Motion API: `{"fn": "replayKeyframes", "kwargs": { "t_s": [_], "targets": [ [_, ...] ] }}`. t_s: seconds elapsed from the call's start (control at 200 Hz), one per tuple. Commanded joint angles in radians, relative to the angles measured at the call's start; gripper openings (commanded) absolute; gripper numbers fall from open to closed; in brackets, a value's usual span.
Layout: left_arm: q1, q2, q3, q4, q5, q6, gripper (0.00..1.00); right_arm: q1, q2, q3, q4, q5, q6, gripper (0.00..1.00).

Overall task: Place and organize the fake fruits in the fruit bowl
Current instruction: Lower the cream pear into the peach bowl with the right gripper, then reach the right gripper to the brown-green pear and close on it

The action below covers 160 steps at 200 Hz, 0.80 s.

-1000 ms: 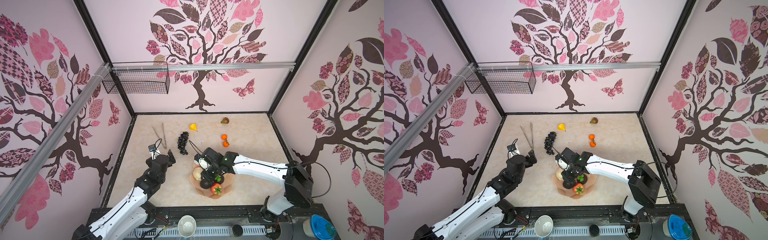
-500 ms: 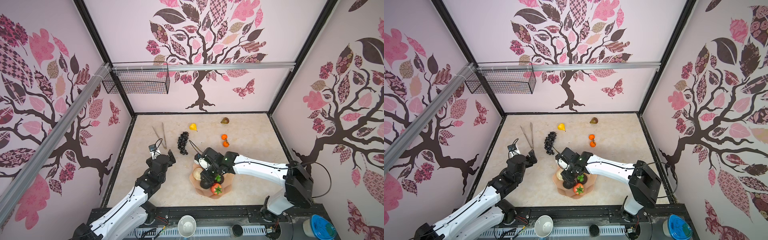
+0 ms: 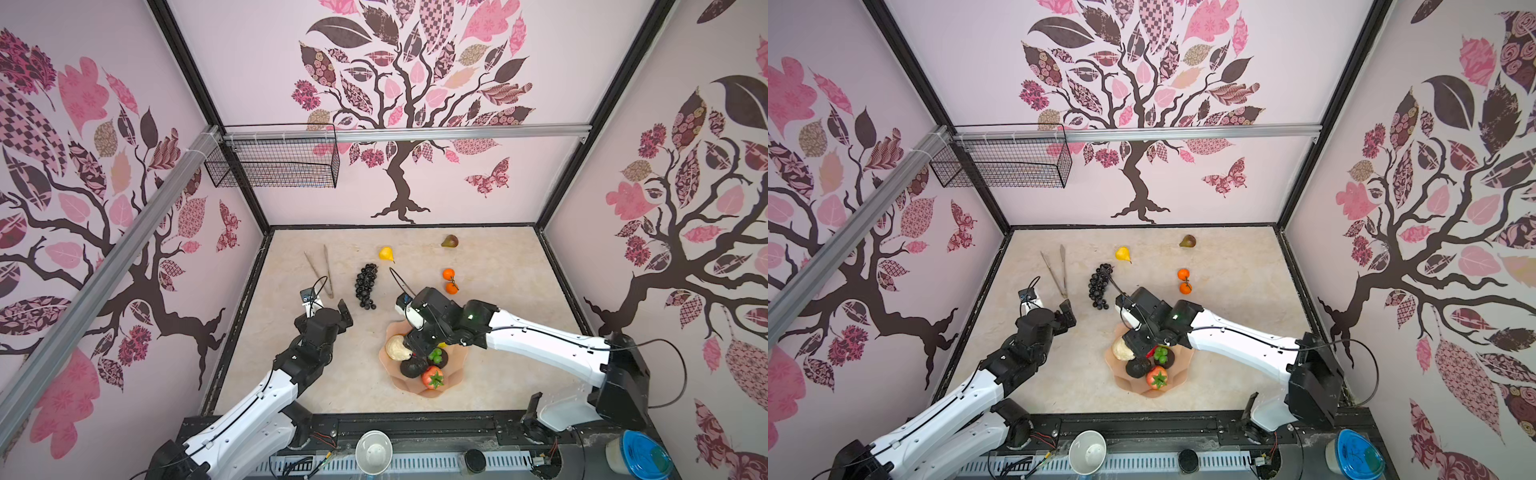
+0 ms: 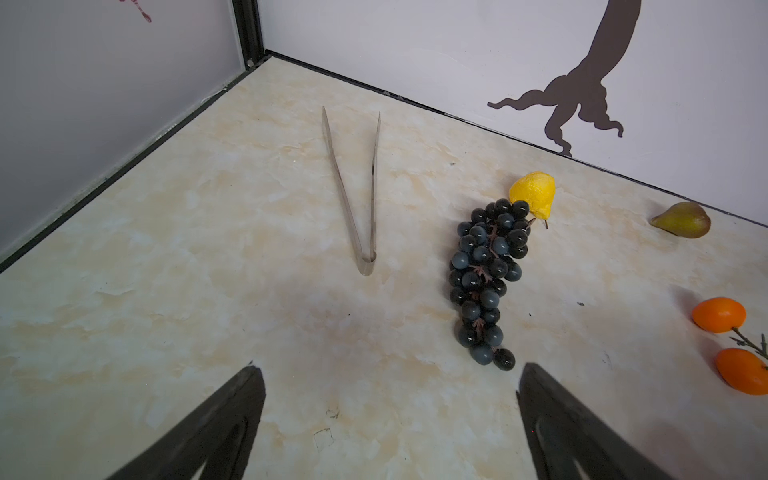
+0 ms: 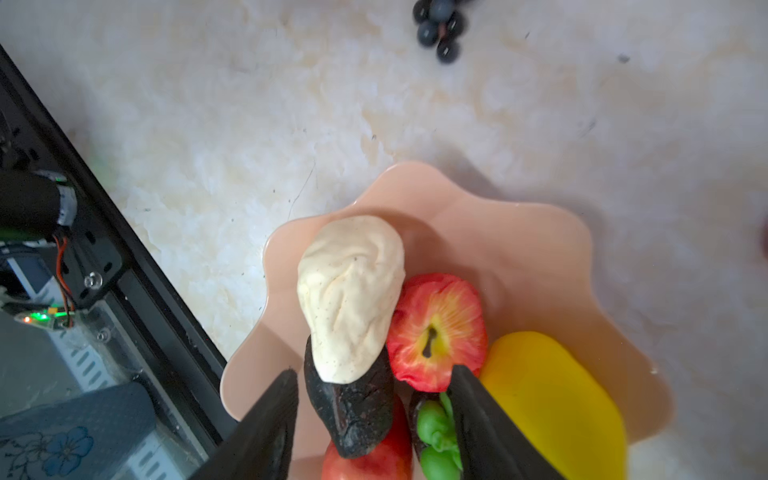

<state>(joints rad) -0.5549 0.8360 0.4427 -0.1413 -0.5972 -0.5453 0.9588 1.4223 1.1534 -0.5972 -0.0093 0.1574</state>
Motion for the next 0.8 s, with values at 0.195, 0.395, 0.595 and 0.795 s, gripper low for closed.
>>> {"fn": "replayKeyframes", "kwargs": {
  "t_s": [0.195, 0.395, 0.595, 0.795],
  "targets": [
    [0.004, 0.012, -0.028, 0.059, 0.054, 0.030, 0.98, -0.346, -0.126, -0.020, 0.262, 0.143, 0.057, 0.72],
    [0.005, 0.031, -0.013, 0.052, 0.088, 0.045, 0.98, -0.572, 0.012, -0.031, 0.473, 0.081, 0.179, 0.75],
    [0.006, 0.004, -0.016, 0.046, 0.099, 0.044, 0.98, -0.681, 0.295, 0.130, 0.546, 0.079, 0.192, 0.78],
    [0.005, -0.010, -0.015, 0.034, 0.106, 0.041, 0.98, -0.721, 0.577, 0.365, 0.520, 0.088, 0.151, 0.80]
  ]
}}
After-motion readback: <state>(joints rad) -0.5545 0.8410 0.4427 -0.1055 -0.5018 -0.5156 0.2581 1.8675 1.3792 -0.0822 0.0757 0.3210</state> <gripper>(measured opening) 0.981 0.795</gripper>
